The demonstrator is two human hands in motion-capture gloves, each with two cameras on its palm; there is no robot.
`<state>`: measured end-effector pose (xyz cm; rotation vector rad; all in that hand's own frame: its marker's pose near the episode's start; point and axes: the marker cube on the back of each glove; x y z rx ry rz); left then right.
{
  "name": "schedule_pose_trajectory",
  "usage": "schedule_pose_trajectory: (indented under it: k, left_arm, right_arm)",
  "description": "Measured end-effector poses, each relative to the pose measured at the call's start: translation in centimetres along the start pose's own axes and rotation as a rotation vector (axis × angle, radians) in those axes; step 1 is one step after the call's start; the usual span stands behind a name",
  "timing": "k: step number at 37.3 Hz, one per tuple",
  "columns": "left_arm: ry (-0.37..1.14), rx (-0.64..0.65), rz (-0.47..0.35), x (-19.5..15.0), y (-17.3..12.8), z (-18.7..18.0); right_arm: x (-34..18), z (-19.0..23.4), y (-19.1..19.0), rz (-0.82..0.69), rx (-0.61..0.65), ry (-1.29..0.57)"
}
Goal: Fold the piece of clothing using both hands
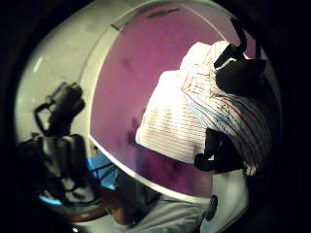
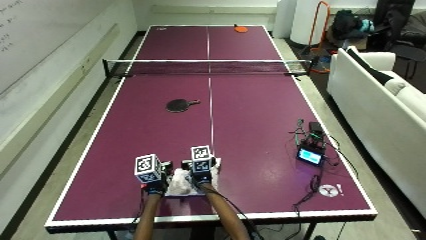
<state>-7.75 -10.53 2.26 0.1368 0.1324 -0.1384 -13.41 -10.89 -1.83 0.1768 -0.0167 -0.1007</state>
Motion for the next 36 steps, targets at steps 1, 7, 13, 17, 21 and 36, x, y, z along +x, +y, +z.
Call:
schedule_pose_trajectory:
  k: [1,7,13,17,21,36]
  left_arm:
    - [0.01,-0.007,-0.012,-0.5,0.1,0.0]
    - [0.038,-0.029,-0.045,-1.9,0.2,0.2]
    - [0.033,-0.018,-0.021,-1.2,0.2,0.3]
    - [0.027,0.0,0.015,0.0,0.4,-0.1]
    - [0.002,0.038,0.045,1.0,0.0,0.1]
    - [-0.016,0.067,0.122,4.8,-0.6,0.9]
  right_arm:
    - [-1.3,0.4,0.0,-0.014,-0.02,0.003]
    - [-5.2,1.7,-0.3,-0.127,-0.042,-0.197]
    - [-3.2,0.9,1.3,-0.212,-0.103,-0.425]
    - [0.6,-0.1,2.9,-0.191,-0.196,-0.31]
    - [5.8,-1.7,4.2,-0.157,-0.236,-0.036]
    - [17.5,-1.3,1.5,0.151,-0.007,0.087]
